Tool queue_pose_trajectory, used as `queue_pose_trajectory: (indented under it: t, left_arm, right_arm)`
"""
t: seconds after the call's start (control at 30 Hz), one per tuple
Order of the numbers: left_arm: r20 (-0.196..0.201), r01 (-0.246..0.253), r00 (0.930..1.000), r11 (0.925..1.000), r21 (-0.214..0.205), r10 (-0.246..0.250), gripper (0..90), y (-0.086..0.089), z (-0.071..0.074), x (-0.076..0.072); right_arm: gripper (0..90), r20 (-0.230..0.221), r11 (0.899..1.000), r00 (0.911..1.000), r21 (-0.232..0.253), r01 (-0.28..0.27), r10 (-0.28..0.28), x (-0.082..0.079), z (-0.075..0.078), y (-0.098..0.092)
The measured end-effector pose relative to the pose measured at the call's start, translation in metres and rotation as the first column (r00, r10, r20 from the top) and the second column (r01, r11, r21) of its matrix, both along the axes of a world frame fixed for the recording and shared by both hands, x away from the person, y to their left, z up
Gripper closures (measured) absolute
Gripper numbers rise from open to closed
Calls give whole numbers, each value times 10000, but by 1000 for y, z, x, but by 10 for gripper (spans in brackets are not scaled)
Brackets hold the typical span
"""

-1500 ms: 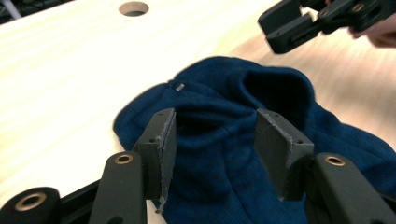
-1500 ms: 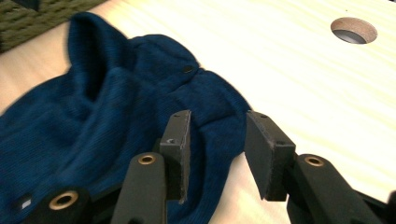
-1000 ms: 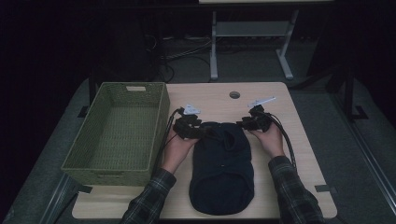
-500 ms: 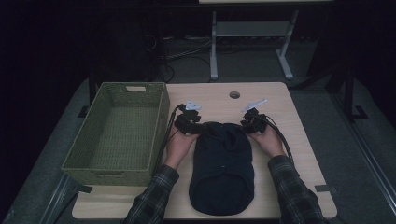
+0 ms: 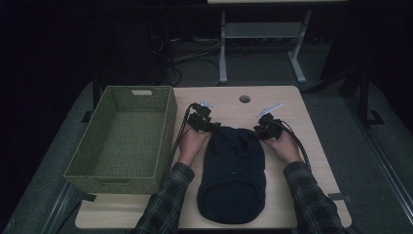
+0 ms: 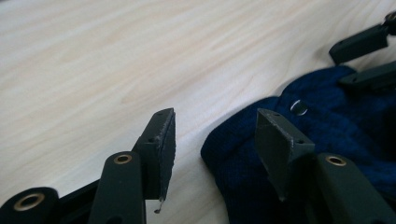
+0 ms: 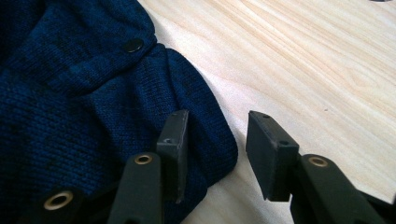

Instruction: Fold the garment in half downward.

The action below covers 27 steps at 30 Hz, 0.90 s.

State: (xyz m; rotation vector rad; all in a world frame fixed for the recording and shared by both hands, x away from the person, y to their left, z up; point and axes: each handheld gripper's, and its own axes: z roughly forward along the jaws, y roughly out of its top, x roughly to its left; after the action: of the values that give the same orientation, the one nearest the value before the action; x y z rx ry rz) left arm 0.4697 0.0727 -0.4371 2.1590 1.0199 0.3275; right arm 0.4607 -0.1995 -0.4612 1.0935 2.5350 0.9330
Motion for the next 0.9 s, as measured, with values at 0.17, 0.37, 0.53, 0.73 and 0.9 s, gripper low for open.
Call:
queue_pose_trajectory:
  t: [0.17,0.37,0.53,0.73,0.9]
  left_arm:
    - [-190,222,9996,9996,151,-219,481,-4,-10,1]
    - [-701,452,9966,9989,129,-442,523,-4,-22,6]
    - [-854,772,9934,9970,8,-768,582,-4,-25,8]
    - [-1111,1173,9869,9931,-68,-1173,686,-4,-25,10]
    - [-1099,1233,9864,9924,15,-1224,753,-5,-24,9]
  right_arm:
    - [586,-30,10000,10000,31,50,-49,1,0,0]
    - [590,-160,9996,9996,170,218,-216,2,-1,-2]
    - [630,-345,9991,9991,330,265,-254,3,-1,-2]
    - [673,-657,9977,9971,545,413,-377,3,-2,-3]
    - [767,-1038,9953,9936,810,535,-449,4,-2,-3]
